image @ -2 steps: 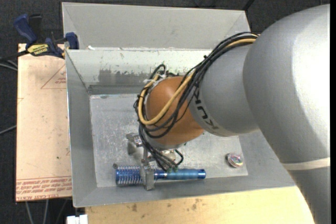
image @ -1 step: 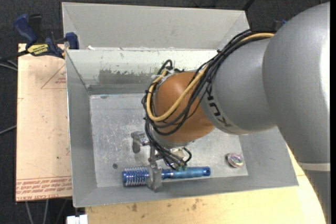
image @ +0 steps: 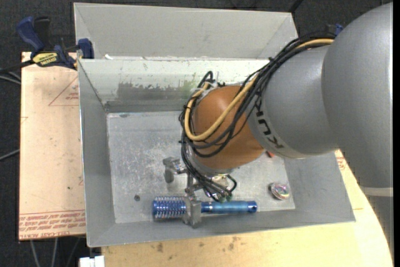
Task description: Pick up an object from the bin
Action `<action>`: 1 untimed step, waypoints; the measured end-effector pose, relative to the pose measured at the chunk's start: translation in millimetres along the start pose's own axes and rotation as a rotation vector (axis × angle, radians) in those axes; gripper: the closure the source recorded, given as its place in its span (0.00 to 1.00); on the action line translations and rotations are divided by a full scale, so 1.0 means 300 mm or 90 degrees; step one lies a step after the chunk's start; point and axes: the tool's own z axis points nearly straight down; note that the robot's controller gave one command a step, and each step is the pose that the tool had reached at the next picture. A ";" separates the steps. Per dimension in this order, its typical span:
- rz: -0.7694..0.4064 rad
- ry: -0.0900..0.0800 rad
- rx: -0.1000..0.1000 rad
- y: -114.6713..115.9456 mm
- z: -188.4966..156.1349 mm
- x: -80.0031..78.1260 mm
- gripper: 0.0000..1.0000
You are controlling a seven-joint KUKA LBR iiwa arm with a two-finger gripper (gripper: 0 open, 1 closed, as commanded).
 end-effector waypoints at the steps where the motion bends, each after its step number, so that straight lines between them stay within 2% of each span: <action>1: 0.060 -0.014 0.000 -0.024 0.088 0.007 0.00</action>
Offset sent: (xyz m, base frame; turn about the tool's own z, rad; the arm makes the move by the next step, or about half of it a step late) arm -0.0068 -0.0081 -0.0295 0.0898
